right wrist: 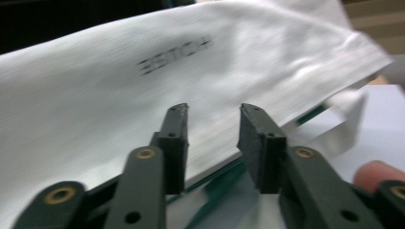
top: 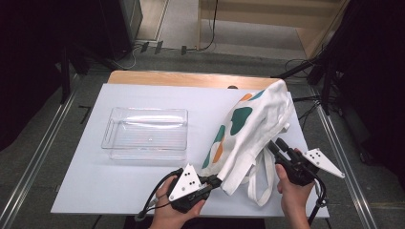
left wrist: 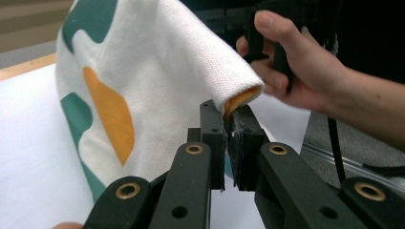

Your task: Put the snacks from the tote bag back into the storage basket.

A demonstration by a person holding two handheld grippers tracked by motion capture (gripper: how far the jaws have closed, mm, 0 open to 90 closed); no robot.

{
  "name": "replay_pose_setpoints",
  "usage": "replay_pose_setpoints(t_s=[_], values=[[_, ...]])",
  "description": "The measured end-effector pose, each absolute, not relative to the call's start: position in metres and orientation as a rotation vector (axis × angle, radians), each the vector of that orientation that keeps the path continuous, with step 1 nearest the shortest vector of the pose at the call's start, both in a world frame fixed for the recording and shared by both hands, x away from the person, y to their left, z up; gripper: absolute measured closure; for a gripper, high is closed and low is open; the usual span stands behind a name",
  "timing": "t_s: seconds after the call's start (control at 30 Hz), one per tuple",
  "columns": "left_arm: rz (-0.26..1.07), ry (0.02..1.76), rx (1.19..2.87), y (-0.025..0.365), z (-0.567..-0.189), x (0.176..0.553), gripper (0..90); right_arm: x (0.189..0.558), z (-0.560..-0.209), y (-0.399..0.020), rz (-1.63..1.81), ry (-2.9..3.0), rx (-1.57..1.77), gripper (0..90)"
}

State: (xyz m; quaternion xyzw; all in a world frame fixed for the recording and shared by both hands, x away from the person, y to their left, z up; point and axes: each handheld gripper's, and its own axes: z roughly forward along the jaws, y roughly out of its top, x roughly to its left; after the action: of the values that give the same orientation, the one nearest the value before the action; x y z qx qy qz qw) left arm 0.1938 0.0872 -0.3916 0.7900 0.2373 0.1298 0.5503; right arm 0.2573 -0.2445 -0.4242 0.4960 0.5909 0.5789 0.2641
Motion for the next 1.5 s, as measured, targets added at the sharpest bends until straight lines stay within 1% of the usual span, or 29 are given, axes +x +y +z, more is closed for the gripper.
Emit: replay_pose_setpoints(t_s=[0.03, 0.1, 0.13, 0.23, 0.27, 0.3, 0.33, 0.37, 0.4, 0.43, 0.47, 0.5, 0.53, 0.57, 0.67, 0.7, 0.83, 0.9, 1.1, 1.33, 1.4, 1.43, 1.47, 1.5], values=[[0.311, 0.56, 1.875, 0.097, -0.391, 0.193, 87.6, 0.26, -0.423, -0.247, 1.546, 1.584, 1.354, 58.1], [0.311, 0.566, 1.871, 0.102, -0.391, 0.193, 87.6, 0.265, -0.421, -0.251, 1.496, 1.564, 1.371, 51.9], [0.311, 0.575, 1.863, 0.107, -0.391, 0.193, 87.6, 0.265, -0.421, -0.251, 1.496, 1.564, 1.371, 51.9], [0.331, 0.609, 1.849, 0.123, -0.392, 0.194, 87.5, 0.275, -0.417, -0.26, 1.432, 1.53, 1.408, 43.6], [0.332, 0.616, 1.846, 0.127, -0.392, 0.195, 87.5, 0.284, -0.416, -0.267, 1.402, 1.518, 1.435, 37.8], [0.332, 0.633, 1.842, 0.134, -0.393, 0.196, 87.5, 0.287, -0.415, -0.27, 1.394, 1.514, 1.442, 35.6], [0.332, 0.633, 1.842, 0.134, -0.393, 0.196, 87.4, 0.287, -0.415, -0.27, 1.394, 1.514, 1.442, 35.6], [0.329, 0.655, 1.836, 0.14, -0.395, 0.198, 87.5, 0.295, -0.416, -0.276, 1.394, 1.517, 1.471, 27.3], [0.329, 0.655, 1.836, 0.14, -0.395, 0.198, 87.5, 0.298, -0.417, -0.277, 1.393, 1.528, 1.486, 24.3], [0.325, 0.675, 1.837, 0.145, -0.397, 0.2, 87.4, 0.301, -0.418, -0.277, 1.394, 1.539, 1.5, 21.8], [0.325, 0.675, 1.837, 0.145, -0.397, 0.2, 87.4, 0.301, -0.418, -0.277, 1.394, 1.539, 1.5, 21.8], [0.314, 0.681, 1.839, 0.146, -0.398, 0.201, 87.5, 0.306, -0.42, -0.278, 1.418, 1.56, 1.511, 18.3], [0.311, 0.683, 1.842, 0.146, -0.399, 0.201, 87.5, 0.306, -0.42, -0.278, 1.418, 1.56, 1.511, 18.3], [0.309, 0.684, 1.847, 0.146, -0.401, 0.201, 87.5, 0.311, -0.418, -0.279, 1.427, 1.559, 1.51, 15.9], [0.31, 0.682, 1.859, 0.145, -0.403, 0.201, 87.4, 0.315, -0.415, -0.281, 1.431, 1.54, 1.508, 15.4], [0.314, 0.681, 1.871, 0.145, -0.405, 0.2, 87.4, 0.321, -0.409, -0.284, 1.418, 1.516, 1.52, 15.0], [0.311, 0.689, 1.88, 0.146, -0.409, 0.2, 87.4, 0.331, -0.407, -0.287, 1.392, 1.512, 1.541, 14.6], [0.337, 0.719, 1.903, 0.147, -0.411, 0.2, 87.5, 0.339, -0.408, -0.294, 1.398, 1.506, 1.566, 14.5], [0.332, 0.772, 1.915, 0.15, -0.417, 0.202, 87.5, 0.344, -0.411, -0.303, 1.422, 1.52, 1.56, 13.7], [0.321, 0.762, 1.924, 0.151, -0.42, 0.203, 87.5, 0.357, -0.418, -0.313, 1.548, 1.606, 1.582, 14.7], [0.317, 0.762, 1.928, 0.15, -0.422, 0.202, 87.5, 0.361, -0.425, -0.313, 1.605, 1.663, 1.583, 17.7], [0.312, 0.763, 1.931, 0.151, -0.423, 0.202, 87.5, 0.361, -0.427, -0.314, 1.632, 1.661, 1.584, 21.9], [0.312, 0.763, 1.931, 0.151, -0.423, 0.202, 87.5, 0.361, -0.427, -0.314, 1.632, 1.661, 1.584, 21.9], [0.297, 0.766, 1.927, 0.151, -0.425, 0.202, 87.5, 0.362, -0.429, -0.318, 1.683, 1.657, 1.601, 34.4]])
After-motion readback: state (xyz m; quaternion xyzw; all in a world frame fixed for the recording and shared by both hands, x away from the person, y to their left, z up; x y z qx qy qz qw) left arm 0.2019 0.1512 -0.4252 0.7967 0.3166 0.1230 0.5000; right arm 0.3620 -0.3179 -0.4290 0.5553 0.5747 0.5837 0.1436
